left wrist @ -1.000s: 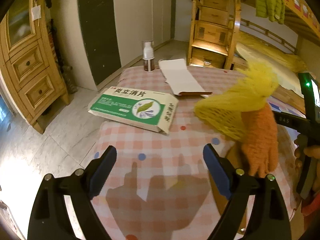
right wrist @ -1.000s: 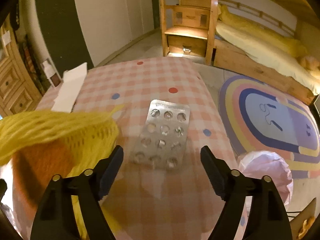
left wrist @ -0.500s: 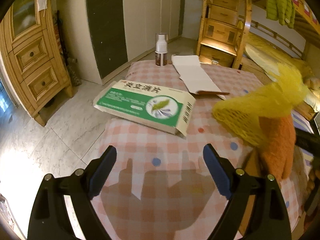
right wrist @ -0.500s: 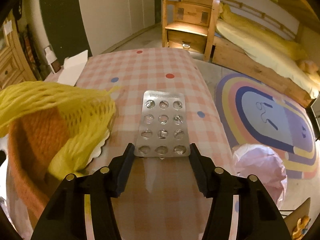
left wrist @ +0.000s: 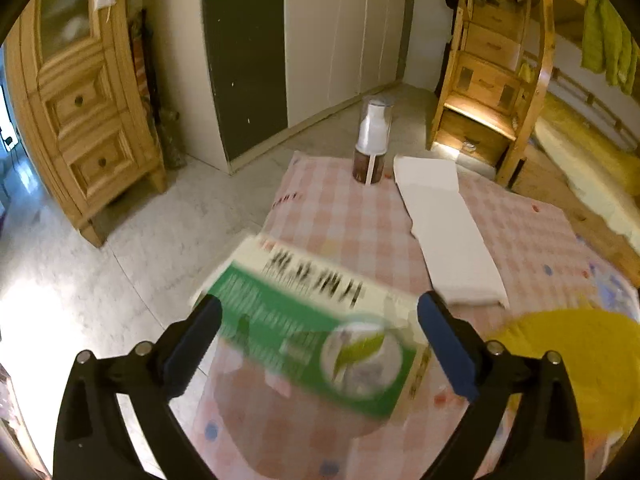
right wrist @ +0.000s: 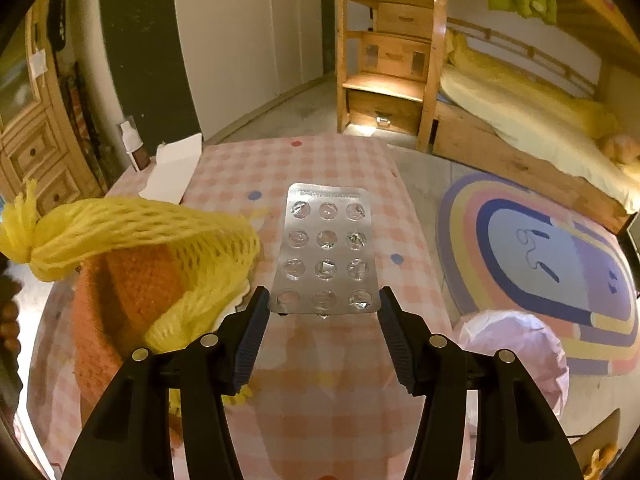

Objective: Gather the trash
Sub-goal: 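Grasp the green-and-white medicine box with the left gripper and lift it while the right holds the blister pack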

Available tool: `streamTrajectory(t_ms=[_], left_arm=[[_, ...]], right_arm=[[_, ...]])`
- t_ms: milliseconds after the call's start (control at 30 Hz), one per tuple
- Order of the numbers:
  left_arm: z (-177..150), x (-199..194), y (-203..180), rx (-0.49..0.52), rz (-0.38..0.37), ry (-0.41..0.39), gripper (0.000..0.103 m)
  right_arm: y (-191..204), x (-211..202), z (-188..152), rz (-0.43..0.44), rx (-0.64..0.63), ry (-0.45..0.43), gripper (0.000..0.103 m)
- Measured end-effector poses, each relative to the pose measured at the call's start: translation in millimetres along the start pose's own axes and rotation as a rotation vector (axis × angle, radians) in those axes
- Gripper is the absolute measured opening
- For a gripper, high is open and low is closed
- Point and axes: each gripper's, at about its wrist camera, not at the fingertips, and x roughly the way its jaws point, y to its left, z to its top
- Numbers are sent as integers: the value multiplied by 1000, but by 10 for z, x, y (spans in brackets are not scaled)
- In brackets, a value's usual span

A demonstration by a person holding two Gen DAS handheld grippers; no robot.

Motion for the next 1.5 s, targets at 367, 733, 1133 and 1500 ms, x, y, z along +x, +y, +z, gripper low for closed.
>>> streamTrajectory(t_ms=[367,733,1133,1500], left_arm=[[43,369,-116,51,78,102,94],[-758,-225,-356,372,-46,76,90],[-592,-545,-15,56,-77,13,96],[-375,-2,-168,-73,40,159,96]], right_arm=[[-62,-53,-34,10,-8,2,56],[-66,-325,-189,38,10,-13,56],[-32,-535,-358,55,3,-29,56],[-183,-531,-419,57,26,-28,56]])
